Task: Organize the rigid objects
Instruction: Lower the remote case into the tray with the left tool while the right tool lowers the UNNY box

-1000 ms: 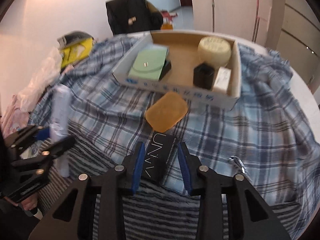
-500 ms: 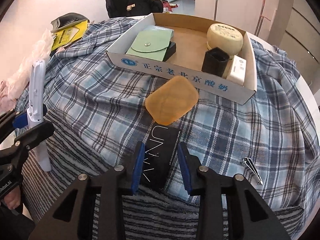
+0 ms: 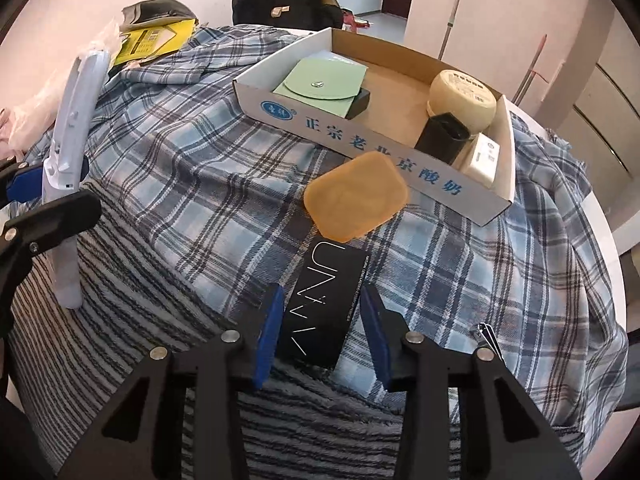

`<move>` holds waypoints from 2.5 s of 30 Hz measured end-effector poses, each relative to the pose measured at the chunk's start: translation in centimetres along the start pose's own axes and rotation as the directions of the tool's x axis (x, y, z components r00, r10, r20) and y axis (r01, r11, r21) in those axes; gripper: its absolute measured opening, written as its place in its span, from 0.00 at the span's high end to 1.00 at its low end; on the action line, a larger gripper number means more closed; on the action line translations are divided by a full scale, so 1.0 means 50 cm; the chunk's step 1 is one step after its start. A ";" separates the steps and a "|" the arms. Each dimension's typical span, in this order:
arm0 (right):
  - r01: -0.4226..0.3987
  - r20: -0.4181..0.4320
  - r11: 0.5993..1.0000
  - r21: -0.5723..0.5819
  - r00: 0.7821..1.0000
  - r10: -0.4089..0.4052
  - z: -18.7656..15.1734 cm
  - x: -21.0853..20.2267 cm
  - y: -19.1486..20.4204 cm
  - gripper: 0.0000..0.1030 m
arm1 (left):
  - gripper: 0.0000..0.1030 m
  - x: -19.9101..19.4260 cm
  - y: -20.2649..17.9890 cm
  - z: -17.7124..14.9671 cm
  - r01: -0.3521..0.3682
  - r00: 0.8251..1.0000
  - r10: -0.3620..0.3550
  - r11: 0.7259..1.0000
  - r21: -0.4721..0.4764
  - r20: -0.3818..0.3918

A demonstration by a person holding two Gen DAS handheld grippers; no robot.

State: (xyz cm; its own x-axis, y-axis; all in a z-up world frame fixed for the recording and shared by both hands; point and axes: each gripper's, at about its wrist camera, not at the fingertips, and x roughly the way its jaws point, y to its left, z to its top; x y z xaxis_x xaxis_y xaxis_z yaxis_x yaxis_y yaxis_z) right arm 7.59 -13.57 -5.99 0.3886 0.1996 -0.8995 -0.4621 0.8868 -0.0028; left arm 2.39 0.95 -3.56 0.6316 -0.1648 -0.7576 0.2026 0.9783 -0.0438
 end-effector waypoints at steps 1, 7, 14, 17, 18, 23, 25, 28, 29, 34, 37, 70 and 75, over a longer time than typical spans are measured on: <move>0.002 -0.003 1.000 0.001 1.000 -0.002 0.001 0.001 -0.001 0.64 | 0.59 0.000 0.001 0.001 -0.001 1.000 0.001 1.000 -0.003 0.002; 0.032 -0.014 0.999 -0.017 0.999 -0.032 -0.013 -0.009 -0.021 0.68 | 0.59 -0.002 0.008 0.002 -0.006 1.000 0.006 1.000 -0.012 0.004; 0.027 -0.005 1.000 0.016 1.000 -0.027 -0.009 0.006 -0.032 0.68 | 0.59 0.004 0.014 0.009 0.007 1.000 -0.008 0.999 -0.040 -0.015; 0.039 0.005 0.999 0.006 0.999 -0.039 -0.010 0.013 -0.025 0.68 | 0.59 0.004 0.012 0.010 0.003 1.000 -0.004 0.999 -0.035 -0.017; 0.042 0.003 0.999 0.005 0.999 -0.042 -0.011 0.012 -0.024 0.68 | 0.59 0.003 0.012 0.011 -0.003 1.000 0.002 0.999 -0.032 -0.015; 0.052 0.030 0.999 0.014 0.998 -0.053 -0.010 -0.013 -0.039 0.68 | 0.60 0.003 0.014 0.020 -0.007 1.000 0.006 0.999 -0.037 -0.008; 0.064 0.056 0.998 0.025 0.996 -0.065 -0.007 -0.032 -0.048 0.68 | 0.60 0.001 0.011 0.029 0.002 1.000 -0.002 0.999 -0.036 -0.008; 0.069 0.110 0.996 0.050 0.991 -0.074 0.005 -0.074 -0.065 0.68 | 0.60 -0.005 0.004 0.044 0.006 1.000 -0.006 1.000 -0.022 0.006; 0.070 0.131 0.996 0.060 0.988 -0.078 0.011 -0.088 -0.072 0.68 | 0.60 -0.007 0.002 0.050 0.006 1.000 -0.006 1.000 -0.018 0.011; 0.085 0.255 0.989 0.120 0.960 -0.114 0.058 -0.160 -0.106 0.68 | 0.60 0.007 0.007 0.116 0.010 1.000 -0.010 1.000 -0.026 0.022; 0.092 0.312 0.984 0.152 0.940 -0.136 0.104 -0.188 -0.124 0.68 | 0.60 0.027 0.013 0.171 -0.007 0.999 0.009 0.999 -0.044 0.045; -0.127 0.329 0.941 0.315 0.944 0.017 0.227 0.001 -0.227 0.68 | 0.60 0.367 0.067 0.304 0.064 0.996 -0.074 0.981 -0.185 -0.046; -0.087 0.324 0.941 0.327 0.946 -0.025 0.227 0.013 -0.235 0.68 | 0.40 0.342 0.066 0.301 0.072 0.997 -0.072 0.983 -0.172 0.008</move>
State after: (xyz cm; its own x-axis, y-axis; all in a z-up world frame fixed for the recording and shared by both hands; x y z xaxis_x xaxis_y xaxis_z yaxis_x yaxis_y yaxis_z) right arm 22.32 -19.11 -1.57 0.6369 0.3017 -0.7095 -0.2081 0.9534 0.2186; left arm 25.13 -0.55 -6.84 0.6211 -0.2354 -0.7476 0.1160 0.9709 -0.2094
